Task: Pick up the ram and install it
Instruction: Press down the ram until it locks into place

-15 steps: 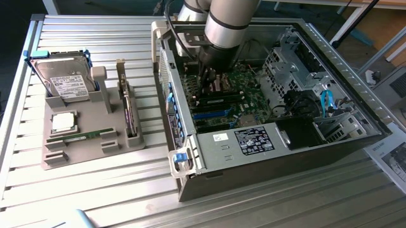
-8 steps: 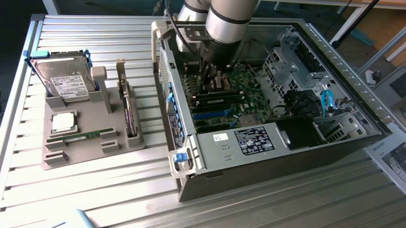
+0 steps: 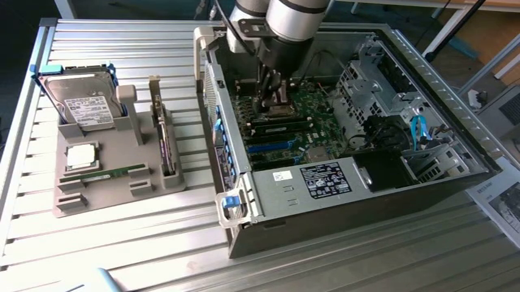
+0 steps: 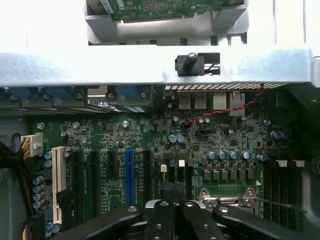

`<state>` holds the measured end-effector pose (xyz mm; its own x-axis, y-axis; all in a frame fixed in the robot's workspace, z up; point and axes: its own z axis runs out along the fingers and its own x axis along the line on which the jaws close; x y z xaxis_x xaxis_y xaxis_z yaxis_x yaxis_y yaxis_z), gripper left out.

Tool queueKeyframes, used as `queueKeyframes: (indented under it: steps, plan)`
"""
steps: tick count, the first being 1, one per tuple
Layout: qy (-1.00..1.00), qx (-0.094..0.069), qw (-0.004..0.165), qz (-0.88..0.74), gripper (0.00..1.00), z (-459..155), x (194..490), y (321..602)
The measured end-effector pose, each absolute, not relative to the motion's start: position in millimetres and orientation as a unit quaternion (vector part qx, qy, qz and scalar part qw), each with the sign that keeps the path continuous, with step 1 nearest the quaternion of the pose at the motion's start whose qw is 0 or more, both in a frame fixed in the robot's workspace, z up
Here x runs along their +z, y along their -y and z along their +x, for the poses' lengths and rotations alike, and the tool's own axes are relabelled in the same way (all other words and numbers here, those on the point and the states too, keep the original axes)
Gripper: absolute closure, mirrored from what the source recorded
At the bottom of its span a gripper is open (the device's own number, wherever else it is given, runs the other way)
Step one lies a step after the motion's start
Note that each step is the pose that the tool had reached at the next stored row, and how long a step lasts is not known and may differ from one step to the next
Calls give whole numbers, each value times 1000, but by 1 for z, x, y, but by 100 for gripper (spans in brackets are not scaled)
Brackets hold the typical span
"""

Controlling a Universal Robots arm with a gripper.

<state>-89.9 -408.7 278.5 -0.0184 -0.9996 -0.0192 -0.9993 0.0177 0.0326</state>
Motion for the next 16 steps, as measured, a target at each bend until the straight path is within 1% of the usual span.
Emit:
queueKeyframes:
  steps: [16]
  plan:
    - [713, -14, 9, 701, 90, -90, 323, 406]
